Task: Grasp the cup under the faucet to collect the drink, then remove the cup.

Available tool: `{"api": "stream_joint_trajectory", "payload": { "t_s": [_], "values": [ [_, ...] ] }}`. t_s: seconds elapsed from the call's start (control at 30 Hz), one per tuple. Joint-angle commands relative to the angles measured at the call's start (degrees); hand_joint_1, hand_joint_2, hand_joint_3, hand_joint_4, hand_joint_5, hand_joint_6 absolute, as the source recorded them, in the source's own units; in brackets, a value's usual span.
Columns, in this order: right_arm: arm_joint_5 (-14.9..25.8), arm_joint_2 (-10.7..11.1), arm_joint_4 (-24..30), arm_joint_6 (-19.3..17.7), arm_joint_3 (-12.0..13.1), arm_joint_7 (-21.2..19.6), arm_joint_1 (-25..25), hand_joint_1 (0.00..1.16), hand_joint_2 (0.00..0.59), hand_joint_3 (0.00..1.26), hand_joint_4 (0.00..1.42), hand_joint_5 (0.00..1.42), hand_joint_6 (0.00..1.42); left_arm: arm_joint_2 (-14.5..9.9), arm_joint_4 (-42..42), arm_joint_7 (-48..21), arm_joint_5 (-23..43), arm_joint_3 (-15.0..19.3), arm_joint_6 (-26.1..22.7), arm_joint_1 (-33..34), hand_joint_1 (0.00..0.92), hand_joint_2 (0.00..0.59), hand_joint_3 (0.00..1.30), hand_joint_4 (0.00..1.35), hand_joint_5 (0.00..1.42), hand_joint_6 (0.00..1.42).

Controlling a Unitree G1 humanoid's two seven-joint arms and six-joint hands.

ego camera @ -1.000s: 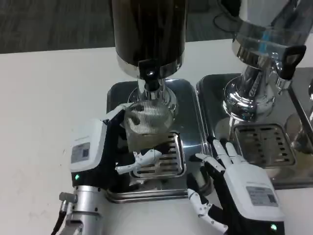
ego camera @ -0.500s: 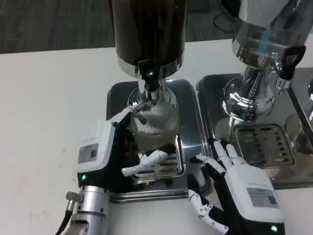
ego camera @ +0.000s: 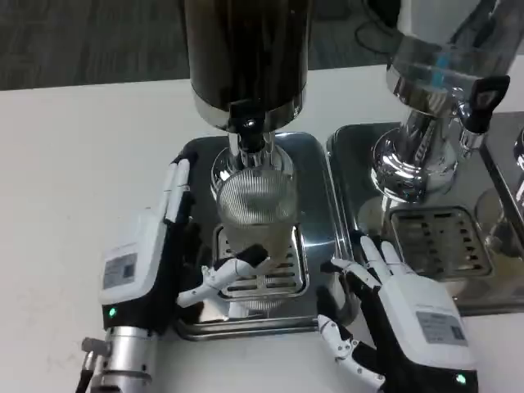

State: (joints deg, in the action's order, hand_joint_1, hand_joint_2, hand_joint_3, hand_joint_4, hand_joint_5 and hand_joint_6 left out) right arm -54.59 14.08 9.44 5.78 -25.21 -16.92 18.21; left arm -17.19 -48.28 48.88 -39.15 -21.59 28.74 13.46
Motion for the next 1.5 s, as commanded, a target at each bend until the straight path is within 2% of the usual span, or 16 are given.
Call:
{"api": "stream_joint_trajectory", "payload": {
  "t_s": [0.03, 0.13, 0.23, 0.3, 0.33, 0.37, 0.43, 0.57, 0.7, 0.8, 0.87, 1.03, 1.2, 1.3, 1.4, 1.5],
  "values": [
    [0.04, 0.27, -0.43, -1.17, 0.09, -0.91, -0.66, 0.22, 0.464, 0.27, 0.02, 0.00, 0.10, -3.12, 6.63, -1.12, 0.97, 2.48, -0.80, -5.51, 0.000, 0.000, 0.02, 0.00, 0.31, 0.34],
    [-0.04, 0.53, -0.64, -1.22, 0.28, -0.50, -1.16, 0.22, 0.464, 0.24, 0.01, 0.00, 0.10, -4.15, 10.83, -1.97, 1.69, 4.57, -1.39, -8.59, 0.000, 0.000, 0.00, 0.00, 0.28, 0.22],
    [0.45, 1.09, -0.63, -1.70, 0.43, 0.42, -1.49, 0.22, 0.464, 0.24, 0.01, 0.00, 0.10, -7.01, 16.08, -3.65, 0.71, 6.74, -3.52, -11.59, 0.000, 0.000, 0.00, 0.00, 0.18, 0.16],
    [-1.56, 2.15, -0.41, -2.35, 0.26, -1.85, -1.07, 0.23, 0.459, 0.20, 0.01, 0.00, 0.09, -8.58, 19.35, -4.30, -0.27, 7.84, -5.08, -13.49, 0.000, 0.000, 0.00, 0.00, 0.09, 0.08],
    [-3.66, 2.60, -0.33, -2.56, -0.03, -4.91, -0.57, 0.23, 0.464, 0.14, 0.00, 0.00, 0.08, -9.37, 21.16, -4.32, -1.04, 8.42, -6.14, -14.64, 0.000, 0.000, 0.00, 0.00, 0.06, 0.04],
    [-5.93, 2.78, -0.54, -2.22, -0.56, -7.15, -0.44, 0.24, 0.476, 0.07, 0.00, 0.00, 0.07, -10.56, 22.71, -4.65, -2.34, 8.71, -7.76, -15.72, 0.000, 0.006, 0.00, 0.00, 0.01, 0.01],
    [-8.06, 2.86, -1.59, -1.28, -1.50, -6.38, -1.44, 0.26, 0.482, 0.01, 0.00, 0.00, 0.04, -12.69, 25.39, -7.63, -6.67, 7.87, -13.69, -17.11, 0.000, 0.010, 0.00, 0.00, 0.00, 0.00],
    [-7.50, 2.52, -2.66, -1.08, -1.49, -4.88, -1.99, 0.26, 0.483, 0.00, 0.00, 0.00, 0.02, -12.87, 27.39, -11.42, -8.35, 7.07, -18.00, -18.54, 0.000, 0.022, 0.00, 0.00, 0.00, 0.00],
    [-6.14, 2.65, -3.13, -1.56, -1.09, -4.32, -2.47, 0.27, 0.483, 0.00, 0.00, 0.00, 0.02, -12.96, 28.73, -10.83, -5.30, 8.43, -14.52, -19.90, 0.000, 0.048, 0.00, 0.00, 0.00, 0.00],
    [-5.56, 2.39, -3.43, -1.57, -1.08, -4.12, -2.66, 0.27, 0.480, 0.00, 0.00, 0.00, 0.02, -15.25, 29.20, -8.69, -0.18, 10.98, -3.25, -19.81, 0.000, 0.068, 0.00, 0.00, 0.00, 0.00],
    [-5.19, 2.21, -3.74, -1.50, -1.05, -4.06, -2.75, 0.27, 0.477, 0.00, 0.00, 0.00, 0.02, -15.86, 29.50, -8.51, 1.82, 12.78, 2.10, -19.66, 0.000, 0.080, 0.00, 0.00, 0.00, 0.00],
    [-4.80, 1.76, -4.00, -1.28, -1.23, -4.17, -2.79, 0.26, 0.474, 0.00, 0.00, 0.00, 0.02, -16.55, 31.19, -14.30, 10.74, 16.65, 13.16, -18.60, 0.000, 0.095, 0.00, 0.00, 0.00, 0.00],
    [-3.98, 1.18, -4.26, -0.66, -0.97, -3.58, -2.64, 0.26, 0.473, 0.00, 0.00, 0.00, 0.04, -16.60, 30.84, -29.99, 28.08, 17.01, 20.50, -16.26, 0.000, 0.098, 0.00, 0.00, 0.00, 0.00],
    [-4.05, 1.18, -4.07, -0.61, -1.05, -3.41, -2.62, 0.26, 0.473, 0.00, 0.00, 0.00, 0.06, -16.89, 32.22, -45.82, 45.41, 15.24, 20.69, -14.51, 0.000, 0.101, 0.00, 0.00, 0.01, 0.01],
    [-3.79, 1.00, -4.18, -0.33, -0.79, -3.22, -2.80, 0.28, 0.486, 0.00, 0.00, 0.00, 0.07, -16.52, 34.11, -58.77, 57.18, 15.62, 16.75, -13.06, 0.000, 0.098, 0.00, 0.00, 0.03, 0.03],
    [-3.46, 0.97, -4.52, -0.52, -0.85, -2.48, -3.50, 0.31, 0.480, 0.00, 0.00, 0.00, 0.07, -15.59, 34.73, -69.01, 63.95, 16.91, 11.85, -11.26, 0.000, 0.090, 0.00, 0.00, 0.03, 0.02]
  ]
}}
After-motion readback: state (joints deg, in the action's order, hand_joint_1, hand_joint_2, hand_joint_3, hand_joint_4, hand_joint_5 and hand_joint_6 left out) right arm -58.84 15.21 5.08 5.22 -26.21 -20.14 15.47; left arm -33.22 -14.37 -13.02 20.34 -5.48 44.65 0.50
